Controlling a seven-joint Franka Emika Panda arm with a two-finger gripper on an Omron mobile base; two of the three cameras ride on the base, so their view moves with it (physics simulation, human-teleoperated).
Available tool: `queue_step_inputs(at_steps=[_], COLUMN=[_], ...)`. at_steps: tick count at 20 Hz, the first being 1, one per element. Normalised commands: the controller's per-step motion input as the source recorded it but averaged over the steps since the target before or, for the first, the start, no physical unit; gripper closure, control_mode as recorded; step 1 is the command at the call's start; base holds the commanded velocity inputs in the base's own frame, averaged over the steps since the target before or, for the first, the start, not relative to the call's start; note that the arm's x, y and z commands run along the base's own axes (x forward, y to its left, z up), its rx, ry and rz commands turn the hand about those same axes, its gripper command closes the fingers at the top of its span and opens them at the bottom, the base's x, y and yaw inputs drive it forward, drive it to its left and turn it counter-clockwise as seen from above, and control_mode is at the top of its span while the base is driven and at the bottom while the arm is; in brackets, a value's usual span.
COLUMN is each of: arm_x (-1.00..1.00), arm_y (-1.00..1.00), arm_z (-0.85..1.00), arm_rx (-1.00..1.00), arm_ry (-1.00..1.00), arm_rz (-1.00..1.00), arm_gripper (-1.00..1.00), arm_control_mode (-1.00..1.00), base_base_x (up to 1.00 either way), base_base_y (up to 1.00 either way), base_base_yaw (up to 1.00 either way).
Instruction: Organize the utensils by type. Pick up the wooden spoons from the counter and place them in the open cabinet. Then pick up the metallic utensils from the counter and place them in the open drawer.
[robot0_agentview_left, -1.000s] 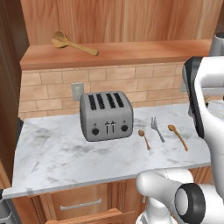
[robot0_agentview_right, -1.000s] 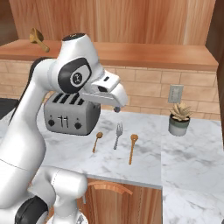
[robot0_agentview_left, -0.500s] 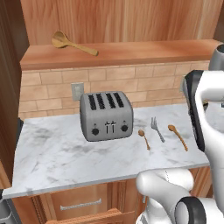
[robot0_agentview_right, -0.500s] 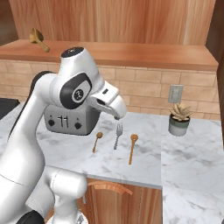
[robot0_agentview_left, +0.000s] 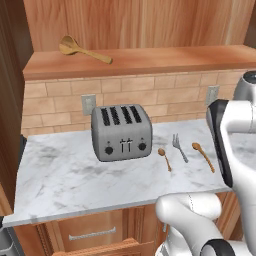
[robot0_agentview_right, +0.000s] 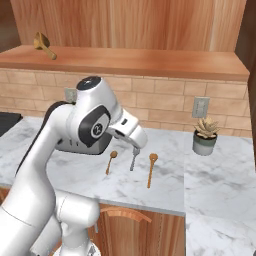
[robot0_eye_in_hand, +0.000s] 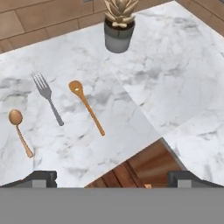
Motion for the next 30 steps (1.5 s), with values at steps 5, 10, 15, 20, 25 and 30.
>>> queue_step_inputs(at_steps=[5,10,15,20,25,30], arm_x=[0.10,0.27,0.28,0.28,0.21,0.17], arm_y=[-0.06,-0.03,-0.15,-0.02,-0.02,-0.01], arm_z=[-0.23,-0.28,-0.30,-0.41,-0.41,-0.30], arm_rx=[0.00,0.00,0.03,0.11,0.12,0.00], arm_ry=[0.13,0.24,0.24,0.09,0.00,-0.02], arm_rz=[0.07,0.12,0.16,0.09,0.06,0.00], arm_gripper=[-1.00,-1.00,-1.00,-1.00,-1.00,-1.00], arm_control_mode=[-1.00,-1.00,-1.00,-1.00,-1.00,-1.00], base_base_x=[0.00,0.00,0.00,0.00,0.00,0.00], base_base_y=[0.00,0.00,0.00,0.00,0.00,0.00], base_base_yaw=[0.00,0.00,0.00,0.00,0.00,0.00])
